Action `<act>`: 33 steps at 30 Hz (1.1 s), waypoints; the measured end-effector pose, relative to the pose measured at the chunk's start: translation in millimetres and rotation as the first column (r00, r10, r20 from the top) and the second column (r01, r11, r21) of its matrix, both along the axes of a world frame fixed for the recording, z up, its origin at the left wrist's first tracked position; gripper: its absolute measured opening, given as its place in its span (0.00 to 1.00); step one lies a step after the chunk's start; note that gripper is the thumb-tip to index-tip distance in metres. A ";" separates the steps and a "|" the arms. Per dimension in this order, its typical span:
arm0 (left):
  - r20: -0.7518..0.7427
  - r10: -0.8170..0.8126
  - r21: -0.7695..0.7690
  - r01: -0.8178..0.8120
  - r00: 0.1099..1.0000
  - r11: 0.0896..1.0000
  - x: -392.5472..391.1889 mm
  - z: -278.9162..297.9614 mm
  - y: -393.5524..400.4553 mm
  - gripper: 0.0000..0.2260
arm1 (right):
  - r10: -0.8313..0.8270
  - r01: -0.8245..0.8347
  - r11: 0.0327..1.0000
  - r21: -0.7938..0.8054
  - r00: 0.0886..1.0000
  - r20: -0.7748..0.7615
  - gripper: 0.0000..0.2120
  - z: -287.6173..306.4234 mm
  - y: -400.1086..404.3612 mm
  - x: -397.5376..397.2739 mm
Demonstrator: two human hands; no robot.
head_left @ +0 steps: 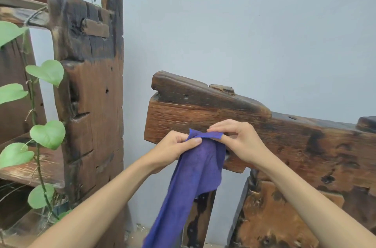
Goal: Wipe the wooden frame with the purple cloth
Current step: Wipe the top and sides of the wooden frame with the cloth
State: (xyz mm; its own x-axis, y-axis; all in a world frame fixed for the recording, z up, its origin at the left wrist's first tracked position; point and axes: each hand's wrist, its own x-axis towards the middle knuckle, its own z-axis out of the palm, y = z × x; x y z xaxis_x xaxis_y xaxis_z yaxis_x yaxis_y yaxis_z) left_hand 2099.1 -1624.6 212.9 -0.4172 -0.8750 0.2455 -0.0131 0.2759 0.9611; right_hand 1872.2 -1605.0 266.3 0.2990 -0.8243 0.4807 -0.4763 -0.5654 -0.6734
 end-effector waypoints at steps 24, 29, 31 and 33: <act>-0.110 0.019 -0.042 -0.024 0.994 0.999 1.9 9.2 27.7 0.09 | 0.353 -0.459 0.706 0.539 0.888 0.294 0.21 -46.8 -16.2 5.5; -0.121 0.038 -0.033 -0.043 0.992 0.999 21.2 7.7 21.5 0.09 | 0.442 -0.317 0.733 0.602 0.894 -0.067 0.18 -84.5 -10.7 -2.4; -0.140 0.035 -0.022 -0.038 0.990 0.999 29.1 8.5 18.7 0.10 | 0.340 -0.288 0.783 0.552 0.940 0.008 0.14 -80.5 -12.8 -3.7; -0.155 0.047 -0.020 -0.050 0.987 0.999 36.0 9.7 15.4 0.11 | 0.254 -0.313 0.766 0.562 0.950 0.183 0.12 -73.5 -11.7 -0.6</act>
State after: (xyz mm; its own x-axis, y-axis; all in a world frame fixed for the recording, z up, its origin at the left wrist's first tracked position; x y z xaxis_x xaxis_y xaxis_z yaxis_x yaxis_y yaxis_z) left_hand 2135.0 -1609.2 222.5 -0.3298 -0.8864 0.3249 0.1211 0.3016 0.9457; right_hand 1871.6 -1616.7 192.9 0.5430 -0.8395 -0.0204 -0.2774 -0.1564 -0.9479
